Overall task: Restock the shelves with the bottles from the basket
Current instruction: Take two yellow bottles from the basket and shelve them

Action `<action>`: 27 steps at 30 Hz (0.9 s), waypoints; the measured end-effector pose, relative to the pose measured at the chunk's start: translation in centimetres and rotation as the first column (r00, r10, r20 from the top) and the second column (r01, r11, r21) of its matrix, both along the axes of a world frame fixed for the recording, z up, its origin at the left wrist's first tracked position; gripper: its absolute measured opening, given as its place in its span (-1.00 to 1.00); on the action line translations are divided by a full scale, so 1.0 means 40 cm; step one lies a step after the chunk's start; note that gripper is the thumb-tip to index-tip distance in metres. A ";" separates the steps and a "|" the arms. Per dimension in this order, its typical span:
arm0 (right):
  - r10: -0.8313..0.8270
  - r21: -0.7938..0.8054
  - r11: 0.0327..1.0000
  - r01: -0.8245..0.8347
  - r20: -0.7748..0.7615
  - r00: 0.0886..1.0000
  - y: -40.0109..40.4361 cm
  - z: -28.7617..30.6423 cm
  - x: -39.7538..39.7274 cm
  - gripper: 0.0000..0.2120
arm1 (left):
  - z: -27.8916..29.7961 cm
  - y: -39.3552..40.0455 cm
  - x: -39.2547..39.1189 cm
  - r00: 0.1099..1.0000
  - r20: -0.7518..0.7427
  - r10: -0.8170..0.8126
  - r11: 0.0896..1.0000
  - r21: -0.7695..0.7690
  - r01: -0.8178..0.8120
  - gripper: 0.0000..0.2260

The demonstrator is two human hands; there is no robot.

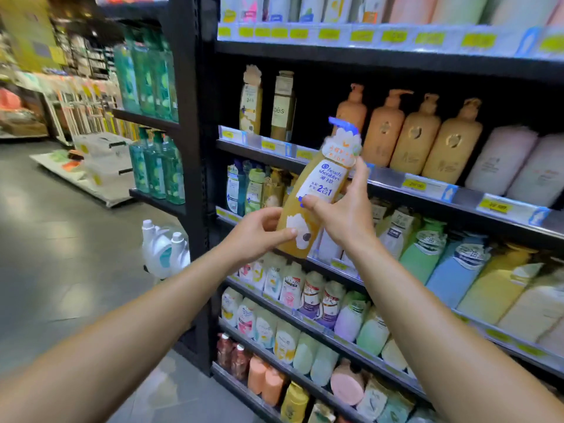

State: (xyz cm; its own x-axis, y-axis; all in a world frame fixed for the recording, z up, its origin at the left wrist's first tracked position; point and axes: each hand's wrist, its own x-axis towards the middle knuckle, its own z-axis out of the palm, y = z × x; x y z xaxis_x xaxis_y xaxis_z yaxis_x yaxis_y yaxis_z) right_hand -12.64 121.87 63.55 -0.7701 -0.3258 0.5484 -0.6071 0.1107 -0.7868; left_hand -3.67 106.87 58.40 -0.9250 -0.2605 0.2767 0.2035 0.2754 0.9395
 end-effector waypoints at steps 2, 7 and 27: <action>-0.018 -0.006 1.000 0.018 -0.024 1.000 -0.060 0.022 -0.003 -0.02 | 0.034 -0.085 0.004 0.998 -0.019 0.053 0.997 -0.057 -0.054 -0.67; -0.024 -0.033 0.999 0.020 -0.112 0.993 -0.182 0.075 -0.034 -0.04 | 0.090 -0.266 -0.016 0.968 -0.109 0.226 0.937 -0.247 -0.246 -0.62; -0.056 -0.067 0.997 0.031 -0.410 0.911 -0.661 0.271 -0.394 -0.01 | 0.173 -0.735 -0.379 0.910 -0.246 0.333 0.660 -0.628 -0.411 -0.48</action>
